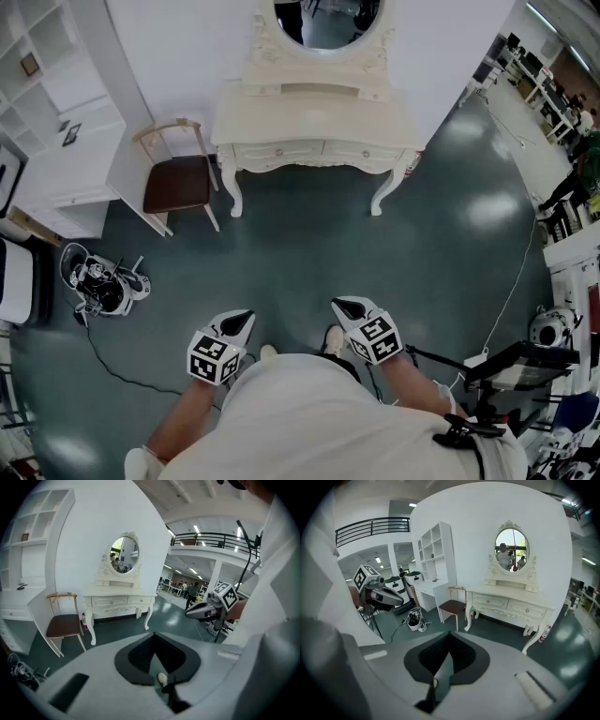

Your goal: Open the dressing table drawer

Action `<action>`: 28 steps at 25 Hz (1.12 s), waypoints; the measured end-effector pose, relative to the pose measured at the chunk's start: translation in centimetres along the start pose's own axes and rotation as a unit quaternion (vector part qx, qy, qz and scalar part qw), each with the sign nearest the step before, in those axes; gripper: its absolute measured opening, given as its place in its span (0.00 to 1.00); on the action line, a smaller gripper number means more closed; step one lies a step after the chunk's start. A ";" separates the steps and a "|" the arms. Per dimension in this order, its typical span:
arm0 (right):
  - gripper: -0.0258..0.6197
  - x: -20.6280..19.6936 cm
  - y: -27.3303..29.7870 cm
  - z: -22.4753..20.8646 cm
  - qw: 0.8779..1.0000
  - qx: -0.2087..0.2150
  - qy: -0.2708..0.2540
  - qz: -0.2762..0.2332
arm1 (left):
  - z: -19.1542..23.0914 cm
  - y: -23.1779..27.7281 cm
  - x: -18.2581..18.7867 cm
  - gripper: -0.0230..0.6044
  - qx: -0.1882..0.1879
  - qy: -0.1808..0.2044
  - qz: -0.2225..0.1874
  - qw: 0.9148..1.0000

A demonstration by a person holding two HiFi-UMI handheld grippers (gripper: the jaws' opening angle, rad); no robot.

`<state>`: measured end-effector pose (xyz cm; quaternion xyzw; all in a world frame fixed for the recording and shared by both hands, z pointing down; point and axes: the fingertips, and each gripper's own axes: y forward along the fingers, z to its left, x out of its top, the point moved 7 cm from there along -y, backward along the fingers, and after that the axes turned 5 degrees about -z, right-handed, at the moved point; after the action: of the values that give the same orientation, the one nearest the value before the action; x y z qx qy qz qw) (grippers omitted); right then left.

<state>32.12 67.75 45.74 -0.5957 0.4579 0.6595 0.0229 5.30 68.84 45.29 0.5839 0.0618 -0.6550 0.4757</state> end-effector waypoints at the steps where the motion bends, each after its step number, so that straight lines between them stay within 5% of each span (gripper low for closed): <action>1: 0.04 0.5 1.1 1.1 1.000 -0.001 0.001 -0.006 | 0.8 -0.4 0.0 0.04 -0.005 0.009 -0.001 1.000; 10: 0.04 2.8 5.8 7.1 1.000 0.009 -0.011 -0.002 | 5.0 -3.1 -0.2 0.04 -0.026 0.019 -0.015 0.999; 21: 0.04 8.0 15.2 -0.2 1.000 0.023 -0.015 -0.005 | 11.9 1.3 4.1 0.04 0.004 -0.002 -0.026 1.000; 28: 0.11 16.1 24.6 -9.0 0.999 0.036 -0.011 -0.030 | 19.1 7.0 13.3 0.04 0.023 0.029 -0.013 0.999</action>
<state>20.18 39.46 48.12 -0.6006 0.4630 0.6482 0.0687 -1.53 45.53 43.60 0.6124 0.0676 -0.6451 0.4519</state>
